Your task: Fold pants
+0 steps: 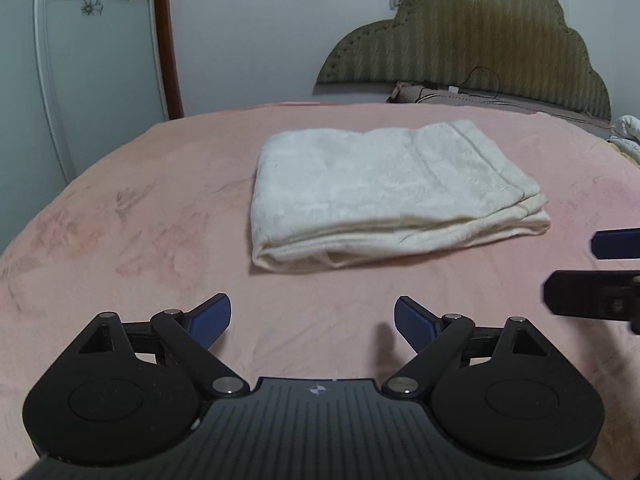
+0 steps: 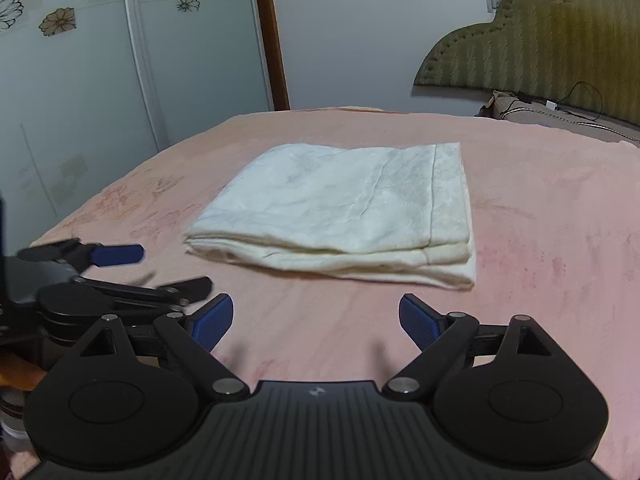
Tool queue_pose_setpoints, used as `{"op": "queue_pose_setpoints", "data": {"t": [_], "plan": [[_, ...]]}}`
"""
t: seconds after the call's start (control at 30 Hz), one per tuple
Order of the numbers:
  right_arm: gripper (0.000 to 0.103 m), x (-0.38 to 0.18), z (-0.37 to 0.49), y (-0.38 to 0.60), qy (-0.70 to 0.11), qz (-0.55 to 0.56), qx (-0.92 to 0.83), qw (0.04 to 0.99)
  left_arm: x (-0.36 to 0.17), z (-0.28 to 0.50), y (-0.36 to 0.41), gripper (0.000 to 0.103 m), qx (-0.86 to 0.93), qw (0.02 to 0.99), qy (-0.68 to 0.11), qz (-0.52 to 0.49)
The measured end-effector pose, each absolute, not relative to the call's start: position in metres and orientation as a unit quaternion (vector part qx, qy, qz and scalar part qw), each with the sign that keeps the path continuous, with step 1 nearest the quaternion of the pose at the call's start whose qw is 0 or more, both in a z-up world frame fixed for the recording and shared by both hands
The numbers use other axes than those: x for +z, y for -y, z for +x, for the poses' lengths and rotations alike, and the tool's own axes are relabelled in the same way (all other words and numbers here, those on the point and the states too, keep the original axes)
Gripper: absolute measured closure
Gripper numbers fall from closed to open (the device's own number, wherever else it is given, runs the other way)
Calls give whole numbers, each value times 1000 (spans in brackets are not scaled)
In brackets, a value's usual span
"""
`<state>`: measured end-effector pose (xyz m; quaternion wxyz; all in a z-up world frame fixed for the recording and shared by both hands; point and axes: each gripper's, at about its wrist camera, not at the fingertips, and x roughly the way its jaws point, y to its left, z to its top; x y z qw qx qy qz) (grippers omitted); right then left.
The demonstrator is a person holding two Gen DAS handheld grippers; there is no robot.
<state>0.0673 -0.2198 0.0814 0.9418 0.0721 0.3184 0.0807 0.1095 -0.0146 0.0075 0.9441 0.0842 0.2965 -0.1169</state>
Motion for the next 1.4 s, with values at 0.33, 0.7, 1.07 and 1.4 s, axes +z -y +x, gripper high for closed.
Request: {"op": "queue_pose_setpoints", "data": {"t": [0.33,0.7,1.07,1.4], "plan": [[6,88,56,213,-306,116,63,943,-9,114,9,0,-93,937,-328,73],[6,106,42,212,-283,179,50,941,-9,115,6,0,-93,937,-334,52],[2,108,46,190,-240,87,-21,967,-9,115,6,0,-93,937,-334,52],[1,26,76,212,-333,75,-80,936,-9,115,6,0,-93,937,-334,52]]}}
